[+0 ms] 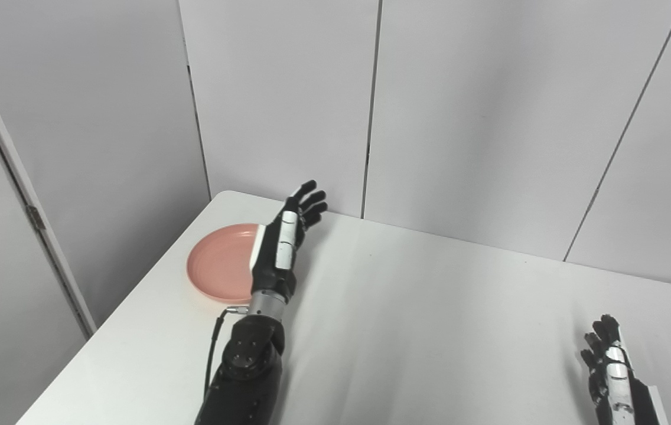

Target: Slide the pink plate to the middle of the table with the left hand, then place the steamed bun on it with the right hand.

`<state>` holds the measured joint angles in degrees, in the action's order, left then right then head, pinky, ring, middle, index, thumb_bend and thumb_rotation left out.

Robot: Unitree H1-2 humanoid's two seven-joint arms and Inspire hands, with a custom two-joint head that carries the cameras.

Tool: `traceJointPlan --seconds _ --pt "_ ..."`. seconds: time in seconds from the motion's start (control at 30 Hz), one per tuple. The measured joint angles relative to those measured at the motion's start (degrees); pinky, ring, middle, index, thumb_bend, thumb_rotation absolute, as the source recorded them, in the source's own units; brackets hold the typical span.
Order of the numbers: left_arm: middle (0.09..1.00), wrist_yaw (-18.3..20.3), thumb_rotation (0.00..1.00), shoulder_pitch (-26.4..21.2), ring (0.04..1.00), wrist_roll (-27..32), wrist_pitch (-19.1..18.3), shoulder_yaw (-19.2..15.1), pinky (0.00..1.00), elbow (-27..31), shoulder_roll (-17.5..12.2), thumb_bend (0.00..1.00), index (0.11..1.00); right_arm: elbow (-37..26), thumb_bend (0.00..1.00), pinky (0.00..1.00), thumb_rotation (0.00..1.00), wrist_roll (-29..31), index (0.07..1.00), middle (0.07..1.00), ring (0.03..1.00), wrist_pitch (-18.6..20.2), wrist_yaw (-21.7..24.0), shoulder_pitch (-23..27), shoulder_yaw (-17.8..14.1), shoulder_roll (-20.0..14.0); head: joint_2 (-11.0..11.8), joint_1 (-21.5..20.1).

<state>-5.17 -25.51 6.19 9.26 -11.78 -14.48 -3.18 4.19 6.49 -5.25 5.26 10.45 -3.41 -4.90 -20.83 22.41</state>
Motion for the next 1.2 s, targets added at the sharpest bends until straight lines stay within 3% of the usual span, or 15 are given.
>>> traceJointPlan --seconds 0.2,0.5,0.87,1.2 --pt "0.777 -1.66 1.00 -0.38 0.763 2.97 -0.88 -4.93 0.76 0.23 -3.04 0.79 0.778 -0.71 0.23 1.00 1.00 -0.11 1.000 1.000 1.000 0.11 0.00 -0.39 0.00 0.23 0.00 0.17" --pt "0.773 -3.23 1.00 -1.72 0.775 3.58 -0.20 -8.04 0.82 -5.49 -6.69 0.78 0.777 -0.89 0.25 1.00 1.00 -0.28 1.000 1.000 1.000 0.13 0.01 -0.46 0.04 0.22 -0.09 0.26" --pt "0.767 -3.59 1.00 -4.15 0.770 7.20 7.83 -12.45 0.78 -19.11 -11.61 0.79 0.769 -0.99 0.24 1.00 1.00 -0.36 1.000 1.000 1.000 0.20 0.05 -0.55 0.03 0.16 -0.18 0.35" --pt "0.779 -3.81 1.00 -5.53 0.782 8.91 9.29 -13.68 0.80 -25.29 -13.01 0.82 0.785 -1.01 0.23 1.00 0.96 -0.02 1.000 1.000 1.000 0.20 0.05 -0.52 0.02 0.22 -0.18 0.35"
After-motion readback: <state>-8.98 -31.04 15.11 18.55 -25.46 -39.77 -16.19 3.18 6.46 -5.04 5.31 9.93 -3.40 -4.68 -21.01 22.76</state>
